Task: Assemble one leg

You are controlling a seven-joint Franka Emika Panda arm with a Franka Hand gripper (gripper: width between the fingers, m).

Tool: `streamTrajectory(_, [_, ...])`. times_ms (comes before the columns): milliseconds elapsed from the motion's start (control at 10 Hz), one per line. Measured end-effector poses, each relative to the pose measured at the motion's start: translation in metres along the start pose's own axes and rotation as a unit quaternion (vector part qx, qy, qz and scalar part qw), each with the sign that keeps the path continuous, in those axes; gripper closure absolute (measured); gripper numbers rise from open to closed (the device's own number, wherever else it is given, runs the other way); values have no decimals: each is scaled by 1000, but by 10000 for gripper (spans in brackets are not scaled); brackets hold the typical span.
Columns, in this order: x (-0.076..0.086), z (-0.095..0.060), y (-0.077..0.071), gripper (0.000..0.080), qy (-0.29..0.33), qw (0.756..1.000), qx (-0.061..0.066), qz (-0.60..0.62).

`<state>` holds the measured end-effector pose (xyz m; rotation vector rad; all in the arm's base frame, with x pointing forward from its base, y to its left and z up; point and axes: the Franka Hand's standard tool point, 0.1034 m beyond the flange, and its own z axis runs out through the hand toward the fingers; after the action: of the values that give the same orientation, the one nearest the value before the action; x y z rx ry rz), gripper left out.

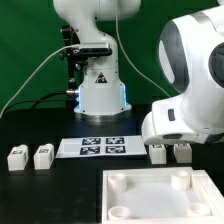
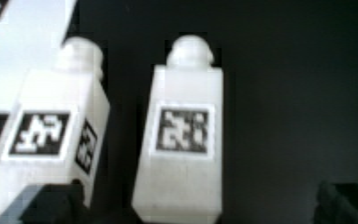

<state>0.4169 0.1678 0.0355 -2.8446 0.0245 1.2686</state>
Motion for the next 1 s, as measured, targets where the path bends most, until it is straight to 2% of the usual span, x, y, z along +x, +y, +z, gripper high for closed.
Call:
streamTrajectory(400, [0,2,0,150,-2,1000,-1,0])
streamTrajectory(700, [2,25,-6,150,-22,1000,-8,6])
streamTrajectory(1000, [4,37,-4,150,-35,999,-10,12])
